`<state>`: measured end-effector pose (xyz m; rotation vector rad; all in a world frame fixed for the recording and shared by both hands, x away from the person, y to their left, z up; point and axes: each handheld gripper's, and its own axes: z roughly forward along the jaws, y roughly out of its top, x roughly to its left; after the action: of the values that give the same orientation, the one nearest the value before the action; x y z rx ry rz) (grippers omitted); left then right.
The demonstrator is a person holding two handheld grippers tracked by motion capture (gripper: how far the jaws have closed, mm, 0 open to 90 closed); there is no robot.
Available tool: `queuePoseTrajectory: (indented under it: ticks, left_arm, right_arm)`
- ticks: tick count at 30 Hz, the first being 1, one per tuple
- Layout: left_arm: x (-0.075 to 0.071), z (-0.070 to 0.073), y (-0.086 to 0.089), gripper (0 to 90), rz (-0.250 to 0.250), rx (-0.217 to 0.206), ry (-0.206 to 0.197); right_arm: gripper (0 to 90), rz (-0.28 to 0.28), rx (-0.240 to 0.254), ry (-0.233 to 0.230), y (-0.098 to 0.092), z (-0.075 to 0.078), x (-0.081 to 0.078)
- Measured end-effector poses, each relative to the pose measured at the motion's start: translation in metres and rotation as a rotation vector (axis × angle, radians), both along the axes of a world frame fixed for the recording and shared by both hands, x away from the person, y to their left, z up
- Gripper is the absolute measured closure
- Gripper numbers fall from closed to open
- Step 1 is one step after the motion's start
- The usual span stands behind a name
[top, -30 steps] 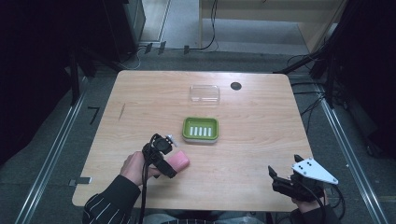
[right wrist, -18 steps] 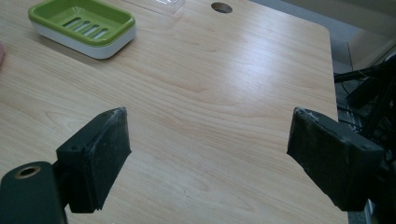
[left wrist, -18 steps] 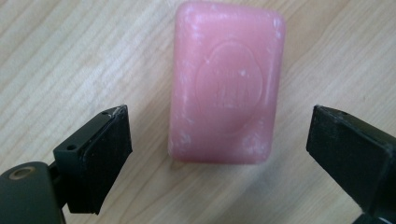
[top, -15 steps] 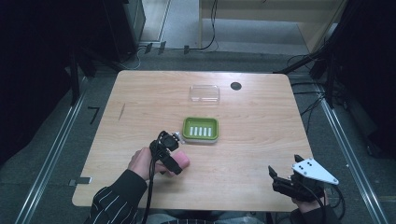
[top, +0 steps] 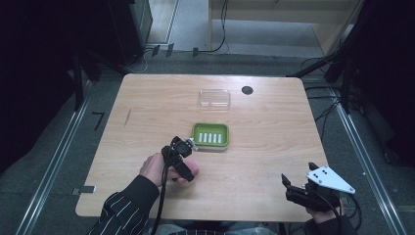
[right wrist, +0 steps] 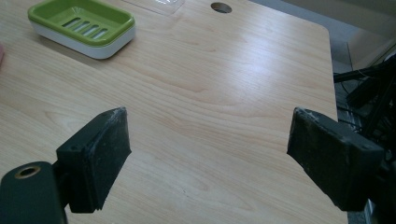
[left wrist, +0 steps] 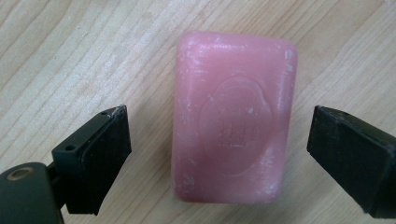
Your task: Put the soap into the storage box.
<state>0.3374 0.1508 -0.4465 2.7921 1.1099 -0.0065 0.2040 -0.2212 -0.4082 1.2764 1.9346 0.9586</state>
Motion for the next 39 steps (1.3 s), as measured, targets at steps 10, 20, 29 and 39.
queuePoseTrajectory:
  ticks: [10, 20, 29, 39]
  left_arm:
    - [0.0002, -0.0043, -0.0014, 8.3, -0.002, 0.023, -0.014]
    - [-0.0006, -0.0080, -0.0039, 16.4, -0.010, 0.040, -0.027]
    - [-0.0024, -0.0096, -0.0068, 26.7, -0.031, 0.048, -0.029]
    - [-0.0045, -0.0086, -0.0085, 33.5, -0.043, 0.043, -0.049]
  right_arm:
    - [13.5, -0.002, 0.001, 0.001, -0.0001, 0.0001, -0.0003]
    - [13.5, -0.003, 0.002, 0.003, -0.0004, 0.0001, -0.0005]
    - [13.5, -0.003, 0.002, 0.002, -0.0003, 0.0000, -0.0003]
    - [13.5, -0.003, 0.001, 0.004, -0.0005, 0.0000, -0.0003]
